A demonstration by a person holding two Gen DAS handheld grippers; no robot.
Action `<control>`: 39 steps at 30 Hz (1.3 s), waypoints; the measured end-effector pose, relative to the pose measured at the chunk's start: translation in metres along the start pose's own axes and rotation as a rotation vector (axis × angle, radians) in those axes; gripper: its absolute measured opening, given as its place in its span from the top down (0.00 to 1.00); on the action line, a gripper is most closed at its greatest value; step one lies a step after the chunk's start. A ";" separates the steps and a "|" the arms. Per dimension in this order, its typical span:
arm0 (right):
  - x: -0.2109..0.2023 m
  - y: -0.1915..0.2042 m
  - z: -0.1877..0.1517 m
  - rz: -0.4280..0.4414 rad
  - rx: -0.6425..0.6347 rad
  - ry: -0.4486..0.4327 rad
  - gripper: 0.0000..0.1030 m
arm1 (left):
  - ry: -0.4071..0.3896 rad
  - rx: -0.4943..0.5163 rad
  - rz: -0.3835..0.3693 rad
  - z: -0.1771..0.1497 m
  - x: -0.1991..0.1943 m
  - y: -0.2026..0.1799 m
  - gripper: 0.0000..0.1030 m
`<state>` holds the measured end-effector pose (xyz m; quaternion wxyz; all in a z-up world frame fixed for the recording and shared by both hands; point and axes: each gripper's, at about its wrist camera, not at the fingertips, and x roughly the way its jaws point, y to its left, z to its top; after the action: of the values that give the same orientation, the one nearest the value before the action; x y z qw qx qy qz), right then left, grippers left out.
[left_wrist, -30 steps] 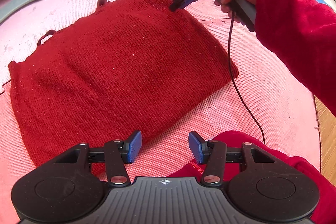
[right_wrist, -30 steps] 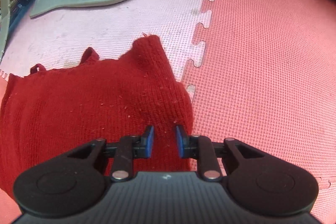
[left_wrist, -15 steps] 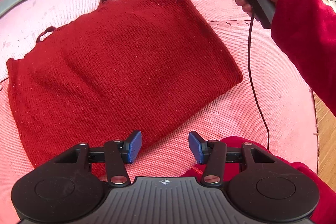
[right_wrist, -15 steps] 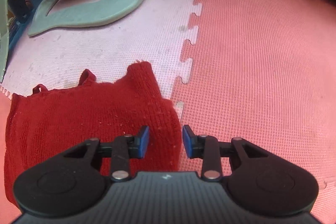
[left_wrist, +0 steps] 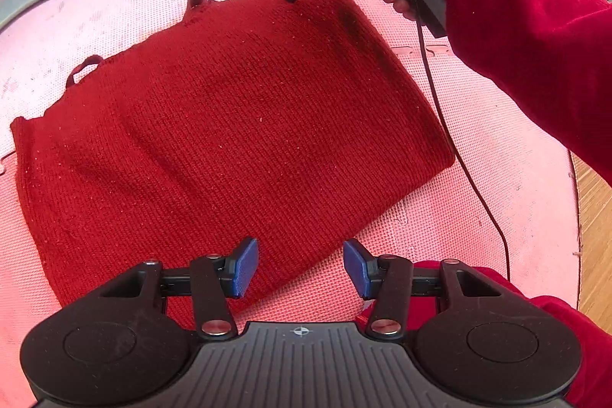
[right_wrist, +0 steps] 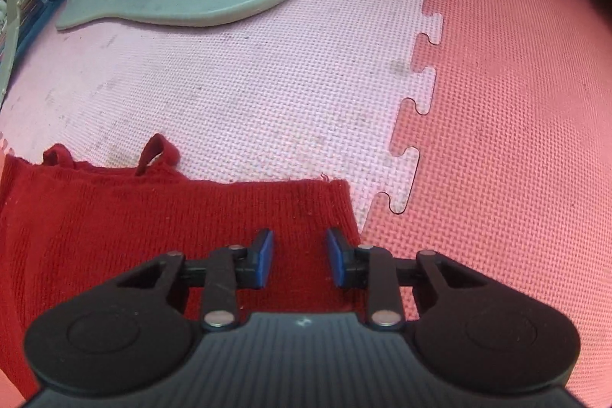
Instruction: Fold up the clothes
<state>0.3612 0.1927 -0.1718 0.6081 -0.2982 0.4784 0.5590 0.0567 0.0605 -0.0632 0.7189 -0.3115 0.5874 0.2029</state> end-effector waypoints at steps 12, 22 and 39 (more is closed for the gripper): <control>-0.010 -0.034 0.004 0.036 0.170 0.009 0.80 | 0.029 -0.015 -0.045 0.011 -0.003 0.019 0.49; -0.057 -0.005 -0.045 -0.065 0.047 0.059 0.80 | 0.013 0.004 -0.059 0.020 -0.013 0.020 0.49; -0.088 -0.007 -0.074 -0.107 0.261 -0.046 0.79 | 0.020 -0.018 -0.014 0.015 -0.023 0.012 0.49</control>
<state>0.3573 0.0900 -0.1196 0.6815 -0.2289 0.5162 0.4654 0.0544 0.0817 -0.0417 0.7115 -0.3242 0.5905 0.2002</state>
